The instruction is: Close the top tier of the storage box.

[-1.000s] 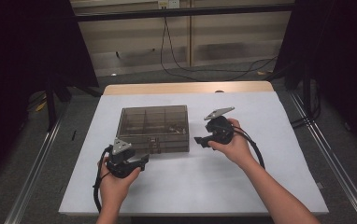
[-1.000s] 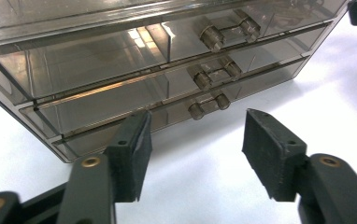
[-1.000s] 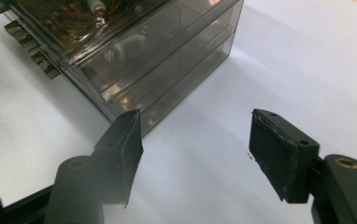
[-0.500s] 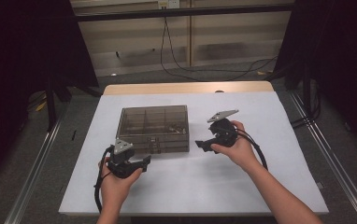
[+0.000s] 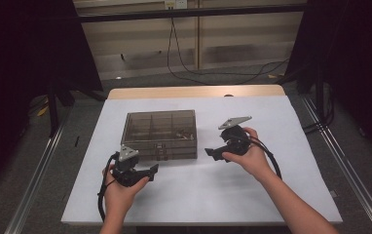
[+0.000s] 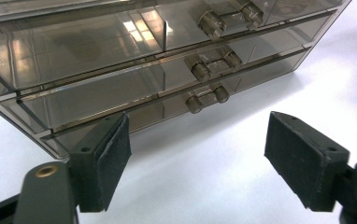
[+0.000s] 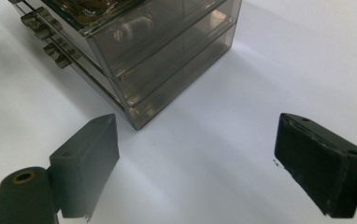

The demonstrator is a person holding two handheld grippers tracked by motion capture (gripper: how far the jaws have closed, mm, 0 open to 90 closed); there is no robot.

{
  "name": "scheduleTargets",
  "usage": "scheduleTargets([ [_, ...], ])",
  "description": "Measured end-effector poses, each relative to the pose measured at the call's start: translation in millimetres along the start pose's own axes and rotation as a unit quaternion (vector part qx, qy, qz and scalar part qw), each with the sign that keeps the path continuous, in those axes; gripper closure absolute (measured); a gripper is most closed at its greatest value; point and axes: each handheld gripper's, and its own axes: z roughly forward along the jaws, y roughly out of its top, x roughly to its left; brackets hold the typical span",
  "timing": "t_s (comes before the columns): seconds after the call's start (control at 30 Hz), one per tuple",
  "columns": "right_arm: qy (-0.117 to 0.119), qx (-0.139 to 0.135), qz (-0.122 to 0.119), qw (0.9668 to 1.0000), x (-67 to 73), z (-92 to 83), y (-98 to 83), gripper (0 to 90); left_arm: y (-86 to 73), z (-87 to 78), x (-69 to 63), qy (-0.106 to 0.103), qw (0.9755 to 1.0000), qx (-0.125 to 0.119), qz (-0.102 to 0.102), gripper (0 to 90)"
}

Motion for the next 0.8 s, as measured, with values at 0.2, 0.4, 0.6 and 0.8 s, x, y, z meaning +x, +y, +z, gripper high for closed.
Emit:
scheduleTargets([
  [0.2,-0.002,-0.001,-0.001,1.0000,-0.3,-1.5,-4.6,12.1,-0.2,1.7,0.1,-0.004,1.0000,-0.003,-0.004,18.5],
  [0.4,-0.003,0.003,-0.004,1.0000,-1.7,-3.8,-11.3,11.3,0.3,5.0,-2.0,-0.024,0.9997,-0.002,0.006,14.7],
  [0.6,-0.006,0.003,0.002,1.0000,-5.1,-8.6,-18.5,10.8,0.2,5.9,-2.9,-0.025,0.9997,0.000,0.005,13.3],
  [0.8,-0.005,-0.002,0.003,1.0000,-8.5,-14.0,-22.7,10.7,-0.2,6.4,-2.5,-0.025,0.9997,0.004,0.003,12.4],
])
